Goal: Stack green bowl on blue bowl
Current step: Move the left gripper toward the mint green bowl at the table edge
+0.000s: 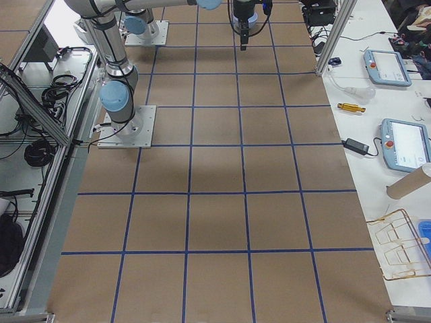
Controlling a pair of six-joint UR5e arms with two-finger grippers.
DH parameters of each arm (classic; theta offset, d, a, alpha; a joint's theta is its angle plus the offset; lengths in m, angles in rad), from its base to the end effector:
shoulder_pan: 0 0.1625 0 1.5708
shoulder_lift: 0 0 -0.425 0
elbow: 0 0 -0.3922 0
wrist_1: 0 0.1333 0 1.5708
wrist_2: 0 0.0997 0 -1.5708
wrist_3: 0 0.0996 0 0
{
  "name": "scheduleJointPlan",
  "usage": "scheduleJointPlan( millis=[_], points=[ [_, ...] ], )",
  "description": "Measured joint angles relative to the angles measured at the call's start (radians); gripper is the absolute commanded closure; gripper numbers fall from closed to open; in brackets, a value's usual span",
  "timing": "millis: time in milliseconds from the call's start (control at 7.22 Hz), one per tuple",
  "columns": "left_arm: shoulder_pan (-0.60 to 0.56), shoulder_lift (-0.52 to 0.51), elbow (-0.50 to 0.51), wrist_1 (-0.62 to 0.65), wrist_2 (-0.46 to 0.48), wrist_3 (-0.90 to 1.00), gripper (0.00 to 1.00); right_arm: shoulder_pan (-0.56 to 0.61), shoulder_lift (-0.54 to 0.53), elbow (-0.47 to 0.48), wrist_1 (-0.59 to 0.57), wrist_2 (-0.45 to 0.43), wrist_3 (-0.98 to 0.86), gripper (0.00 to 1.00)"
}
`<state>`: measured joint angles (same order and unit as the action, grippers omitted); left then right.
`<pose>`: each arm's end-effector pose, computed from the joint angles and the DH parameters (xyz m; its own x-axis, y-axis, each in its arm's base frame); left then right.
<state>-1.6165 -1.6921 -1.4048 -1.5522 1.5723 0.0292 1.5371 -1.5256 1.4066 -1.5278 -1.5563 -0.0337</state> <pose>-0.1581 -0.5424 0.5088 -0.9972 0.0747 -0.0033 0.0747 0.9952 -0.0632 0.1173 -0.5198 0.5419 -0.9999 -0.0010 -0.0119 -0.0001 0.9971 -0.0764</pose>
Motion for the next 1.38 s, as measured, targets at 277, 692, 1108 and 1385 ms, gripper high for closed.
scheduleJointPlan(
  millis=[277,692,1108,1385],
  points=[
    [0.000,0.000,0.000,-0.003,-0.001,0.000,0.00,0.000,-0.001,0.000,0.000,0.000,0.000,0.00],
    [0.016,-0.002,0.005,-0.014,-0.001,0.020,0.00,0.000,-0.001,0.000,0.000,-0.001,0.000,0.00],
    [0.204,-0.013,0.063,-0.142,0.007,0.339,0.00,0.000,0.000,0.000,0.000,-0.001,0.000,0.00],
    [0.403,-0.060,0.119,-0.188,0.054,0.721,0.00,0.000,0.000,0.000,0.000,-0.001,-0.001,0.00]
  ],
)
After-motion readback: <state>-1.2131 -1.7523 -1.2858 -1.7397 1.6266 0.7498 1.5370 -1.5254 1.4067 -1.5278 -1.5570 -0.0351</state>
